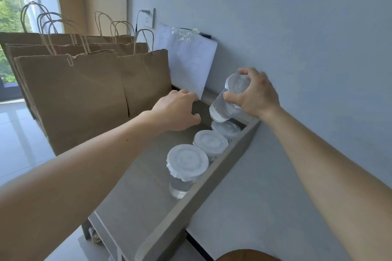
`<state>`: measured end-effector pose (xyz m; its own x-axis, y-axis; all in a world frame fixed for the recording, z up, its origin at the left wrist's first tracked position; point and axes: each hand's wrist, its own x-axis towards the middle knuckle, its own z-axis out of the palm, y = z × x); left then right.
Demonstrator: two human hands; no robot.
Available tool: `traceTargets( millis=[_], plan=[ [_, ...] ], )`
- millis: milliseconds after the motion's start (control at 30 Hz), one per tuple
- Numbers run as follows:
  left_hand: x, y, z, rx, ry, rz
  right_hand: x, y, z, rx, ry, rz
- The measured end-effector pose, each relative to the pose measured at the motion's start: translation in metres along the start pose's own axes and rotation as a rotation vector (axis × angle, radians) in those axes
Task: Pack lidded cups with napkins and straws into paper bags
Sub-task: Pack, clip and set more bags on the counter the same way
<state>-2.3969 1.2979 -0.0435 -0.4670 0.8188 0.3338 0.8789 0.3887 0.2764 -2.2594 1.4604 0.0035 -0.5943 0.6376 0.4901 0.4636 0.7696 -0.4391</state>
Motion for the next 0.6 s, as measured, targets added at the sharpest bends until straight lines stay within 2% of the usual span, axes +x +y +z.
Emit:
traceTargets(
  millis=[333,600],
  plan=[
    [-0.018,0.17,0.046,-0.045,-0.078,0.153,-0.123,0.128,-0.138,0.048,0.104,0.215],
    [-0.074,0.286,0.146,-0.036,-0.327,0.235,-0.255,0.252,-0.168,-0.014,-0.054,0.425]
  ],
)
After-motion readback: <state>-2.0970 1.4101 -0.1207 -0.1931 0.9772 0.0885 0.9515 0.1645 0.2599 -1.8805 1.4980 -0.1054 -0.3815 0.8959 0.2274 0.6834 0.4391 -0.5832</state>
